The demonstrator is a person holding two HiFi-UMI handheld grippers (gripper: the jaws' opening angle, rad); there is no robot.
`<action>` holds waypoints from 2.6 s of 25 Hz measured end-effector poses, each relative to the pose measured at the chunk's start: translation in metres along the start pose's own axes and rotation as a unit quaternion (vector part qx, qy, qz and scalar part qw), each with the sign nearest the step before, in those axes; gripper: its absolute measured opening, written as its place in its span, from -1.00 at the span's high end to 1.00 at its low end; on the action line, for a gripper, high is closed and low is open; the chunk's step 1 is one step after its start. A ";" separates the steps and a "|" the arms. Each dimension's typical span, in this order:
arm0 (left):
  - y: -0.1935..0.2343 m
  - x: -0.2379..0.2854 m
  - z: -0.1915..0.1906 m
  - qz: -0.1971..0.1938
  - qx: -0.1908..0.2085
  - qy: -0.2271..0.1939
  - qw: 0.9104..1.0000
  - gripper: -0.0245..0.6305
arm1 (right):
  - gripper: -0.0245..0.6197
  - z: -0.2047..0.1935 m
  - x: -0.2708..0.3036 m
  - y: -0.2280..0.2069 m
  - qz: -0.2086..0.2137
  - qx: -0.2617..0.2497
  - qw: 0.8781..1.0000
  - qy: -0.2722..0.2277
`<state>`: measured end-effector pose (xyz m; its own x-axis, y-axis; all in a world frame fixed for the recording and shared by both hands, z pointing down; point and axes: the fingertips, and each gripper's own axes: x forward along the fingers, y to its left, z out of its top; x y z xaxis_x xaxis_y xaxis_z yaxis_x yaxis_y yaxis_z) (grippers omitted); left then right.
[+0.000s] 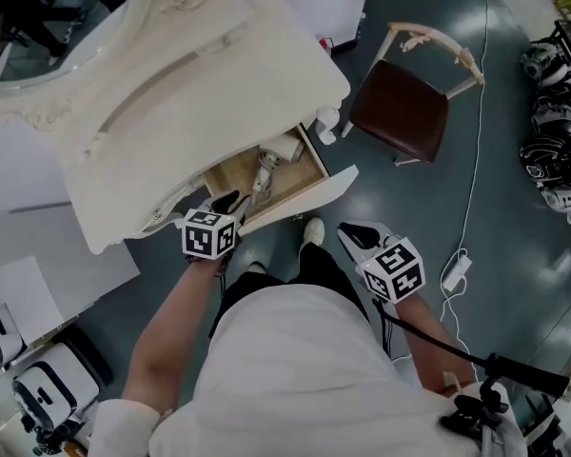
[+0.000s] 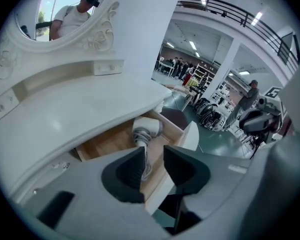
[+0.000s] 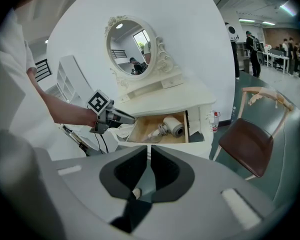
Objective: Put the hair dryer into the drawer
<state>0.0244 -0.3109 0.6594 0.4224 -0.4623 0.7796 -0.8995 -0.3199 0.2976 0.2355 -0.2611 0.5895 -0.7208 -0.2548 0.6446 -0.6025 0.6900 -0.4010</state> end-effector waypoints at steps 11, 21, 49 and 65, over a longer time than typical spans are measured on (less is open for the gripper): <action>-0.003 -0.106 -0.055 -0.052 -0.027 -0.050 0.997 0.92 | 0.87 0.006 0.028 0.085 -0.006 -0.041 0.999 0.004; -0.015 -0.193 -0.104 -0.109 -0.005 -0.078 0.991 0.92 | 0.91 0.002 0.048 0.170 -0.016 -0.073 0.997 0.004; -0.022 -0.343 -0.254 -0.139 0.066 -0.107 0.982 0.92 | 0.92 -0.080 0.084 0.381 -0.006 -0.131 0.991 0.020; -0.019 -0.360 -0.272 -0.135 0.042 -0.120 0.983 0.92 | 0.92 -0.084 0.083 0.405 0.004 -0.153 0.988 0.026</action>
<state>-0.1413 0.0866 0.5227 0.6677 -0.5291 0.5236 -0.7427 -0.5207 0.4209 -0.0396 0.0545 0.5354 -0.7016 -0.2196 0.6779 -0.4596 0.8665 -0.1949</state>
